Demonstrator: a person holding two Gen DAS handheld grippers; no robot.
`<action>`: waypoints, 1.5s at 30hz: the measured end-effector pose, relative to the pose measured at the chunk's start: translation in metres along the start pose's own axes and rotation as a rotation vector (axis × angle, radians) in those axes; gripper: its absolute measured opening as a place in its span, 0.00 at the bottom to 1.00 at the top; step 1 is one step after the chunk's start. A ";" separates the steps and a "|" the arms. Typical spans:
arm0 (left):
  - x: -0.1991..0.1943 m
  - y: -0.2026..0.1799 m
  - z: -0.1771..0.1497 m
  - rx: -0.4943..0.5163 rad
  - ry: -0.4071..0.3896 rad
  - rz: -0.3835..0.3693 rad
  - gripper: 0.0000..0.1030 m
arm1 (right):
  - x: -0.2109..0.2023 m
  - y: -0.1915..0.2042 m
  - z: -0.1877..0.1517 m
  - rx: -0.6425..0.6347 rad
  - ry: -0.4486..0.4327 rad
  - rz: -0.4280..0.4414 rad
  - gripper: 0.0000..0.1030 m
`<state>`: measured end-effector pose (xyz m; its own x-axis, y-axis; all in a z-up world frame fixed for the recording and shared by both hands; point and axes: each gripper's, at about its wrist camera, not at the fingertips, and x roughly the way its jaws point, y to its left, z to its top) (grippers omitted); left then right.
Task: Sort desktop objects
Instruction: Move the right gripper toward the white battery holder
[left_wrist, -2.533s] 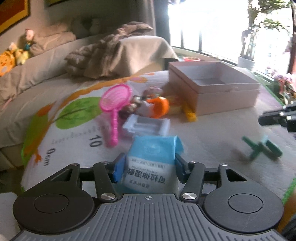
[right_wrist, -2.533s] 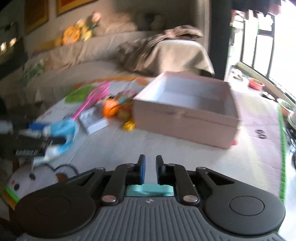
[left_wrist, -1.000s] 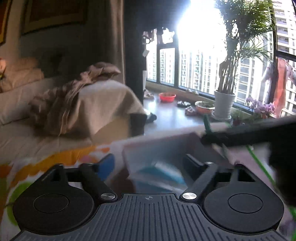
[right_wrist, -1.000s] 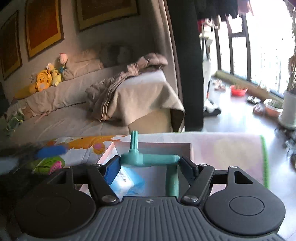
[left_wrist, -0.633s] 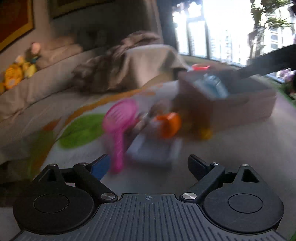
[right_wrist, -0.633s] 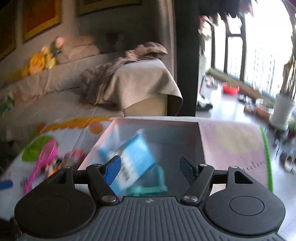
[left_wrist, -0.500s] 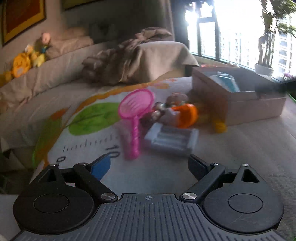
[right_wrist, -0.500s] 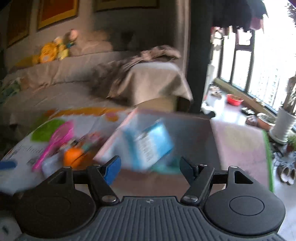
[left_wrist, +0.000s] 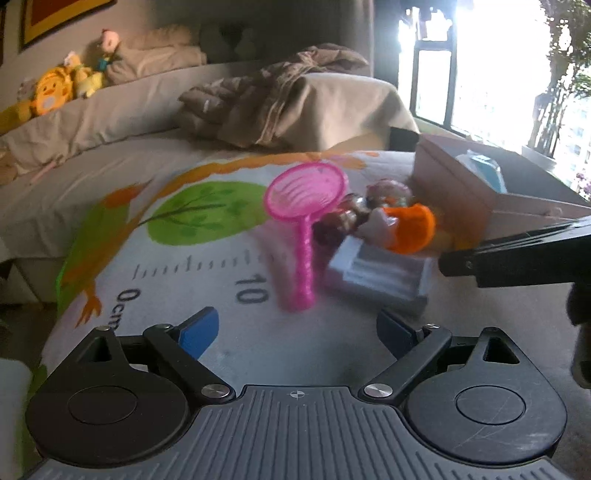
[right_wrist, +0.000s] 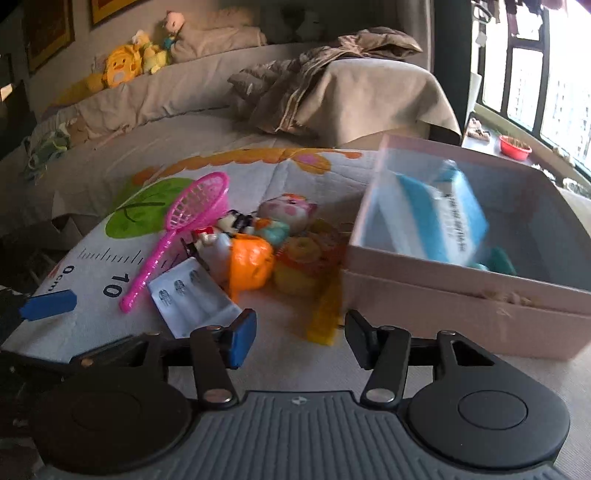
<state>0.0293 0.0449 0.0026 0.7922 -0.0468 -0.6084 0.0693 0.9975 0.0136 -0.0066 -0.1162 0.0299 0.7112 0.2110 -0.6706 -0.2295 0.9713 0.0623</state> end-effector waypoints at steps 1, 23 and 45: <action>0.000 0.003 0.000 -0.012 0.005 -0.004 0.93 | 0.004 0.004 0.001 -0.010 -0.001 -0.008 0.52; 0.031 -0.059 0.028 0.107 0.050 -0.037 0.96 | -0.047 -0.035 -0.048 -0.022 -0.005 -0.078 0.16; -0.010 -0.046 -0.002 0.101 0.073 -0.140 0.43 | -0.046 -0.056 -0.057 0.056 -0.039 -0.101 0.86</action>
<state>0.0176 -0.0001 0.0065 0.7246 -0.1769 -0.6661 0.2388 0.9711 0.0019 -0.0642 -0.1864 0.0148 0.7544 0.1149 -0.6463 -0.1189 0.9922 0.0376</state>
